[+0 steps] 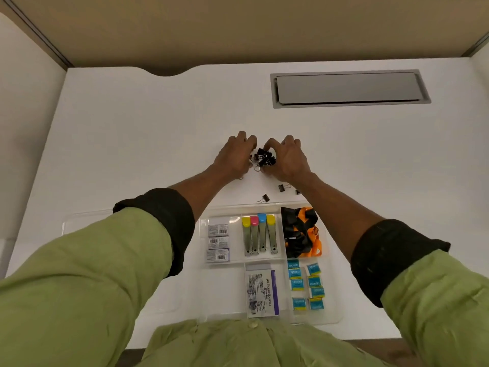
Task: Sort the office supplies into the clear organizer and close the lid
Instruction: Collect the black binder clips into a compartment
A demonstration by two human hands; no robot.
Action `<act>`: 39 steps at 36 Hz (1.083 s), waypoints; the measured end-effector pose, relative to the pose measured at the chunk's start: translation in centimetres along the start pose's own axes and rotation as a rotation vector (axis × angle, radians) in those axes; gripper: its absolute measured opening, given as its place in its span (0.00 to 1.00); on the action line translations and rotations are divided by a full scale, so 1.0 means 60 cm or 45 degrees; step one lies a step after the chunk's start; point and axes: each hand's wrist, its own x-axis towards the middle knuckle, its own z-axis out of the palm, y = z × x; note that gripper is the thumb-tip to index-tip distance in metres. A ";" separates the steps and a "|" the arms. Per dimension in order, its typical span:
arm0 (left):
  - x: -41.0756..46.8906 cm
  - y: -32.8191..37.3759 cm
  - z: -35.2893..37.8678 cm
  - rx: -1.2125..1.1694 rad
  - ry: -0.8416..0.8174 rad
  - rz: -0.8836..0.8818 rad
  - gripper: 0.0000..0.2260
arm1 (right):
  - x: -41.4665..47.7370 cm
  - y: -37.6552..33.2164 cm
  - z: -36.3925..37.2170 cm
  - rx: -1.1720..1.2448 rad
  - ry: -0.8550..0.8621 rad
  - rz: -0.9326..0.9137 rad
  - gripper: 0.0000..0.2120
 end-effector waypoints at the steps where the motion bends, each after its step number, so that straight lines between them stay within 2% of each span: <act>1: -0.001 -0.001 -0.001 0.007 0.014 -0.020 0.19 | 0.000 -0.001 0.001 0.001 0.007 0.002 0.28; 7: -0.009 -0.005 -0.003 0.135 0.086 -0.020 0.13 | -0.009 -0.005 -0.002 0.044 0.038 -0.017 0.23; 14: -0.010 0.006 -0.002 0.273 0.020 -0.007 0.15 | -0.022 -0.004 -0.002 0.080 0.108 -0.011 0.12; 18: -0.016 0.027 -0.006 0.325 0.005 -0.014 0.12 | -0.026 -0.001 0.006 0.135 0.125 0.012 0.05; 23: -0.016 0.033 -0.003 0.285 0.059 -0.079 0.10 | -0.025 0.002 0.006 0.270 0.159 0.073 0.07; 26: -0.014 0.035 -0.004 0.243 0.073 -0.127 0.13 | -0.026 0.001 0.007 0.292 0.107 0.094 0.10; 32: -0.020 0.053 -0.007 0.224 0.081 -0.169 0.11 | -0.021 -0.007 0.004 0.261 -0.024 0.224 0.07; 36: -0.029 0.049 -0.002 0.077 0.181 -0.284 0.06 | -0.021 -0.010 0.008 0.290 -0.017 0.296 0.06; 39: -0.032 0.037 0.001 -0.080 0.255 -0.399 0.07 | -0.023 -0.004 0.010 0.322 0.023 0.344 0.05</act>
